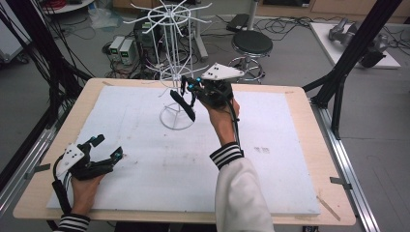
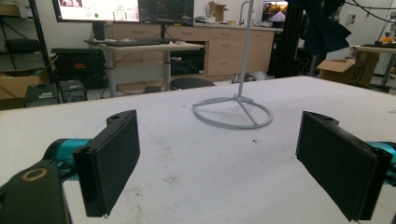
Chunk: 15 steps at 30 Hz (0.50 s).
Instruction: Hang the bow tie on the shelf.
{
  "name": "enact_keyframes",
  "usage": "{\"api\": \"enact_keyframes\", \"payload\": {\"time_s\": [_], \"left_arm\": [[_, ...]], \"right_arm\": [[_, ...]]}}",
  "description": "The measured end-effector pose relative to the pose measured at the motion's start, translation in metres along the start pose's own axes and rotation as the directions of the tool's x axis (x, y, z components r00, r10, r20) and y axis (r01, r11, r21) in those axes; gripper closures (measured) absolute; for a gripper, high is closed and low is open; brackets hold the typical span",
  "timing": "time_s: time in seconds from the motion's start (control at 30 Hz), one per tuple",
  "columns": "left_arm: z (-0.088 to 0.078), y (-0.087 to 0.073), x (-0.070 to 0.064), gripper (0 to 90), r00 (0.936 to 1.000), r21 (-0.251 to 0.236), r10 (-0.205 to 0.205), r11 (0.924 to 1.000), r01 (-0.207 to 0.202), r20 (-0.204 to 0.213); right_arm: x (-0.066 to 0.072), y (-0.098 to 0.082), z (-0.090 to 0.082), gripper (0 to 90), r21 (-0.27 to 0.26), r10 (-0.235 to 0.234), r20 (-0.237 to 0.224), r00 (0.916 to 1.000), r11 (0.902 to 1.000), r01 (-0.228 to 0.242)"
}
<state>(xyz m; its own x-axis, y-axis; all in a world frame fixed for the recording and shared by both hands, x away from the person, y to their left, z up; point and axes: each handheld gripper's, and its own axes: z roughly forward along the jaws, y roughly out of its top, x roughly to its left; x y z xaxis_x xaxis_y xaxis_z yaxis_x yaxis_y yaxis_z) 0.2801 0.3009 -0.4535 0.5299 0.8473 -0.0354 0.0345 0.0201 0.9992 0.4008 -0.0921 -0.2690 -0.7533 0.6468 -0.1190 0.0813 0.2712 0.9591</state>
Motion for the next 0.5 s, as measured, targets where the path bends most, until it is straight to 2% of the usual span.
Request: {"api": "enact_keyframes", "payload": {"time_s": [0.4, 0.5], "left_arm": [[0.0, 0.0001, 0.0001, 14.1, 1.0, 0.002, -0.004, 1.0, 0.004, -0.001], [0.0005, 0.0, -0.0002, 14.1, 1.0, -0.002, -0.01, 1.0, 0.01, -0.003]], "right_arm": [[-0.0045, 0.0011, 0.0044, 87.4, 0.021, -0.022, 0.018, 0.9996, 0.9995, 0.021], [-0.005, 0.003, 0.0076, 82.4, 0.046, -0.042, 0.017, 0.999, 0.9981, 0.042]]}}
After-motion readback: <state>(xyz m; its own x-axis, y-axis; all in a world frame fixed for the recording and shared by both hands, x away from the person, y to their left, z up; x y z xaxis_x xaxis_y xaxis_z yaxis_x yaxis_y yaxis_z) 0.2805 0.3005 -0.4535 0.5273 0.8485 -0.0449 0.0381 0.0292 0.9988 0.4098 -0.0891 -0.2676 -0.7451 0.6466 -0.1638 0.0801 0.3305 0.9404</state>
